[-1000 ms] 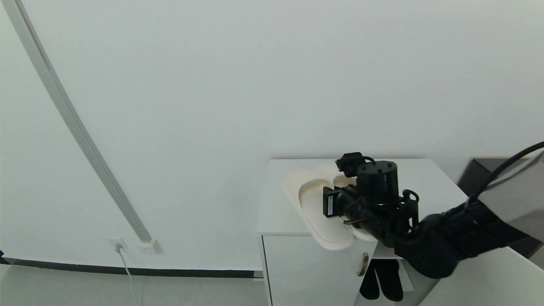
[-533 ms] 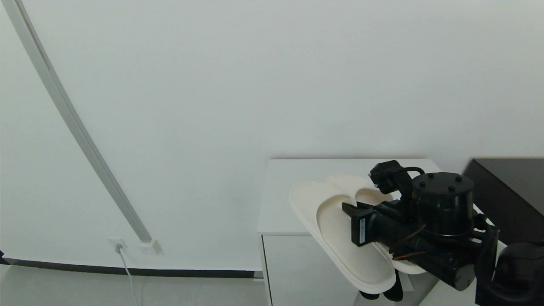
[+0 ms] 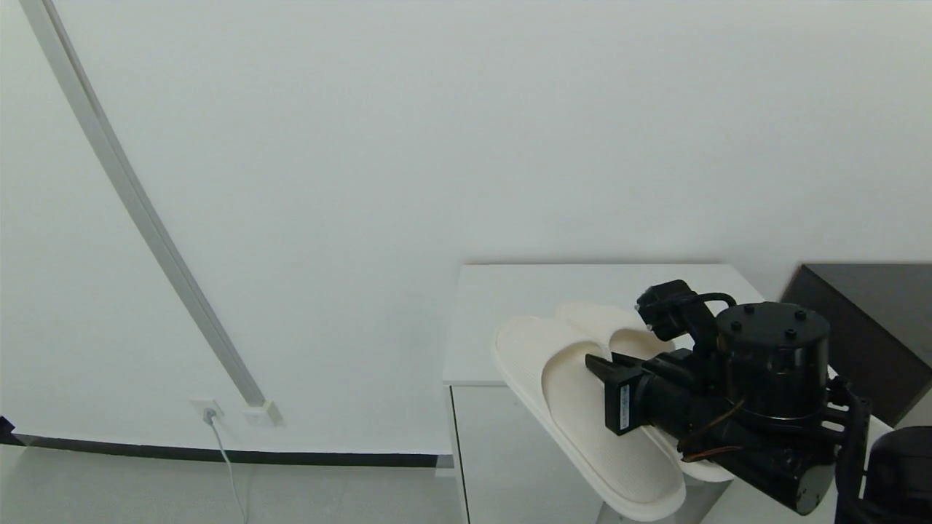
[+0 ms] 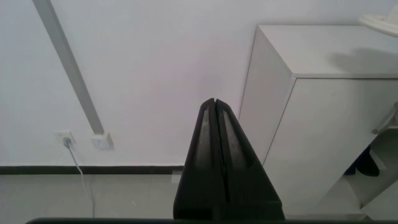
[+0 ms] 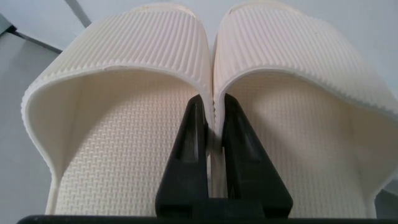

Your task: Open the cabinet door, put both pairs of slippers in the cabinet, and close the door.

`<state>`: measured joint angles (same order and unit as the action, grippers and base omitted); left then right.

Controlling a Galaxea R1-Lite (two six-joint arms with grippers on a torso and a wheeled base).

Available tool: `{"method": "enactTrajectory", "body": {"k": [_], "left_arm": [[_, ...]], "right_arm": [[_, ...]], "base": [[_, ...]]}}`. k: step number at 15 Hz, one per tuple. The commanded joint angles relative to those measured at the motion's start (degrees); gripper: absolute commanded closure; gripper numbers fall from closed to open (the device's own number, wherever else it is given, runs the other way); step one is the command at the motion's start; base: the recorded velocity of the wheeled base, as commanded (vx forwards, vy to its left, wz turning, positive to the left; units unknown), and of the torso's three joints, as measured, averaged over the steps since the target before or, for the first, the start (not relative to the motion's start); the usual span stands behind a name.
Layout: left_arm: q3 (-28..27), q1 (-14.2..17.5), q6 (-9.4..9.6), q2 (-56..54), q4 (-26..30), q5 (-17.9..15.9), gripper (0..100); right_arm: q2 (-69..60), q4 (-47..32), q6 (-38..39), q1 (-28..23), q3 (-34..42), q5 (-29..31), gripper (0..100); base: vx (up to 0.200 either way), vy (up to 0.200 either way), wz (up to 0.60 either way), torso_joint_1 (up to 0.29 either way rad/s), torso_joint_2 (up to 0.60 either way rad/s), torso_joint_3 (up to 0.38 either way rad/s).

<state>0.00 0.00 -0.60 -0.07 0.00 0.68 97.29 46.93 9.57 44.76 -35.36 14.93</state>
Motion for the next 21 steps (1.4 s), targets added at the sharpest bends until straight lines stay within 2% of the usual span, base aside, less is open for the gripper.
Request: {"method": "enactTrajectory", "body": {"k": [1,3,16,21], "left_arm": [[0.0,0.0,-0.02,0.07,0.0,0.02,100],[0.0,0.0,0.07,0.07,0.0,0.02,100],[0.0,0.0,-0.02,0.07,0.0,0.02,100],[0.0,0.0,-0.02,0.07,0.0,0.02,100]], "right_arm": [[0.18,0.0,0.01,0.24,0.03,0.01,100],[0.18,0.0,-0.08,0.24,0.12,0.01,100],[1.32,0.26,-0.78,0.32,0.65,0.27,100],[1.32,0.26,-0.87,0.32,0.74,0.27,100]], "base": [[-0.2,0.0,0.0,-0.007,-0.01,0.017],[-0.2,0.0,0.0,-0.007,0.0,0.0],[0.0,0.0,0.0,0.0,0.0,0.0],[0.0,-0.2,0.0,0.003,0.01,0.003]]}}
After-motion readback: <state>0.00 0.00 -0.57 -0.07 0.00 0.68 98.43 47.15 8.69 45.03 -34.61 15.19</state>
